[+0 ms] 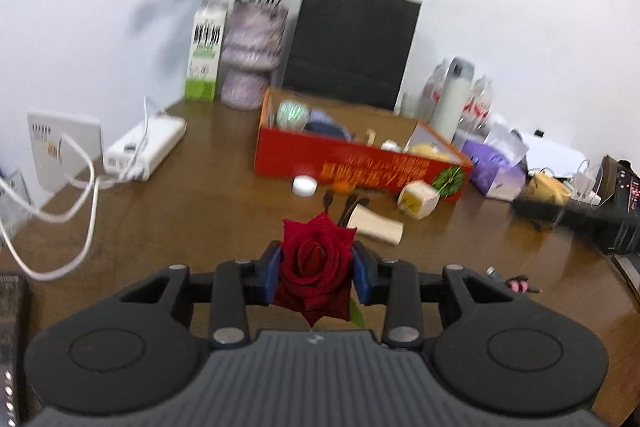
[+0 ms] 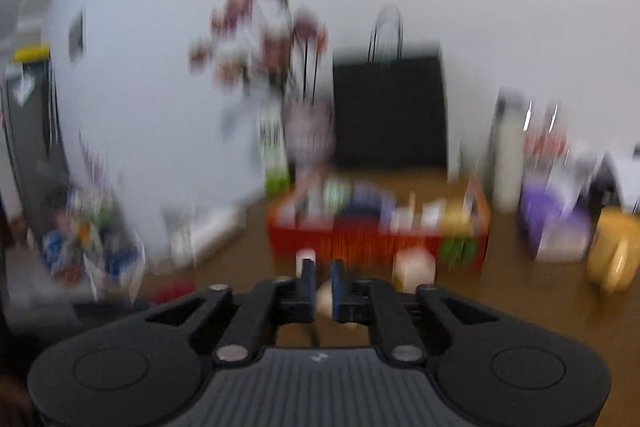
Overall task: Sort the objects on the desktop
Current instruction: 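Carry the rose and cable into the cardboard box and open both grippers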
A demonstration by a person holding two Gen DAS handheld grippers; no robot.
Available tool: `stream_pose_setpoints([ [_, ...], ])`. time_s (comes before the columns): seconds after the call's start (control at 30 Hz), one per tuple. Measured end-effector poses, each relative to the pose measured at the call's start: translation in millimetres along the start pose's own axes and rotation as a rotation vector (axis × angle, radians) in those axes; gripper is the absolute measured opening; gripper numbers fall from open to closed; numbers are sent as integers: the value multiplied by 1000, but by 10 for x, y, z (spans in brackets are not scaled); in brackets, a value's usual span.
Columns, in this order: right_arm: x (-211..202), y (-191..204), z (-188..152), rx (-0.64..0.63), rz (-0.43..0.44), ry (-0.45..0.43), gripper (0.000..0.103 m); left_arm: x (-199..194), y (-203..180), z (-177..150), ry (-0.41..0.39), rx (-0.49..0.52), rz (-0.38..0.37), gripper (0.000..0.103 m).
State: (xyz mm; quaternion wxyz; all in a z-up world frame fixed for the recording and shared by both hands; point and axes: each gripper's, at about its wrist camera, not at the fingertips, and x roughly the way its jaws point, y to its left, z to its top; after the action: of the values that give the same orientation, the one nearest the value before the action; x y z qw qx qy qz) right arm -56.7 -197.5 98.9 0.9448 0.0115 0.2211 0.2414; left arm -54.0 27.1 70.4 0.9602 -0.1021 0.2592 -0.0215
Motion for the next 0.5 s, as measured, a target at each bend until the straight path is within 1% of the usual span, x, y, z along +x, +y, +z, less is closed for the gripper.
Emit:
stream_pose_setpoints([
  [0.03,96,-3,-93,-3,4,31,26,32,18,-16,9,-3,2,36],
  [0.07,213,3,-178,-14,12,66,33,55,36,-30,13,-1,5,36],
  [0.17,575,47,-395,-45,7,149,35,139,64,-65,33,11,22,36],
  [0.33,1307,225,-481,-149,-16,228,34,232,137,-109,62,-8,33,36],
  [0.37,1440,248,-464,-161,-12,239,31,231,152,-111,60,-7,36,36],
  [0.4,1525,259,-431,-162,-2,225,28,222,166,-114,58,-7,43,36],
  [0.43,1586,263,-384,-158,13,233,5,207,181,-114,54,-6,48,36],
  [0.5,1552,295,-359,-149,41,271,3,169,214,-111,44,-5,54,36],
])
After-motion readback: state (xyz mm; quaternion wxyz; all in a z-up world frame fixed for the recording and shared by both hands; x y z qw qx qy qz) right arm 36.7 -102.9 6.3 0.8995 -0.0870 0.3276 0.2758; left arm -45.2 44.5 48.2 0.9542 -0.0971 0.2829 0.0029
